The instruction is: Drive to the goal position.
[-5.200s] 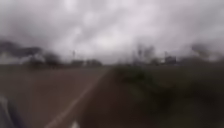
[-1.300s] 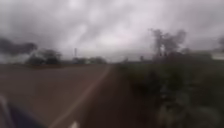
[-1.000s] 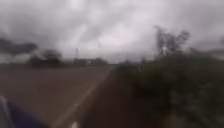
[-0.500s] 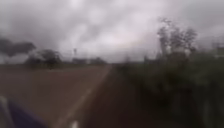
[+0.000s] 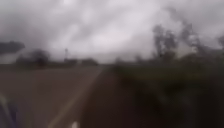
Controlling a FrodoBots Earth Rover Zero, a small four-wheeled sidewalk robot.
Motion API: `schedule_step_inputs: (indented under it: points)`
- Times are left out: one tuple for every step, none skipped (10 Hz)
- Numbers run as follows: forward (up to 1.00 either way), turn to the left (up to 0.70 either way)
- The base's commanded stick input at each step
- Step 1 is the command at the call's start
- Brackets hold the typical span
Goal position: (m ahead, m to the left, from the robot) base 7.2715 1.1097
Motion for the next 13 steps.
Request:
schedule_step_inputs:
  points:
    - [0.7, 0.0]
    - [0.7, 0.0]
    - [0.7, 0.0]
    - [0.7, 0.0]
    - [0.7, 0.0]
    - [0.7, 0.0]
    - [0.7, 0.0]
    - [0.7, 0.0]
    - [0.7, 0.0]
    - [0.7, 0.0]
    - [0.7, 0.0]
    - [0.7, 0.0]
    - [0.7, 0.0]
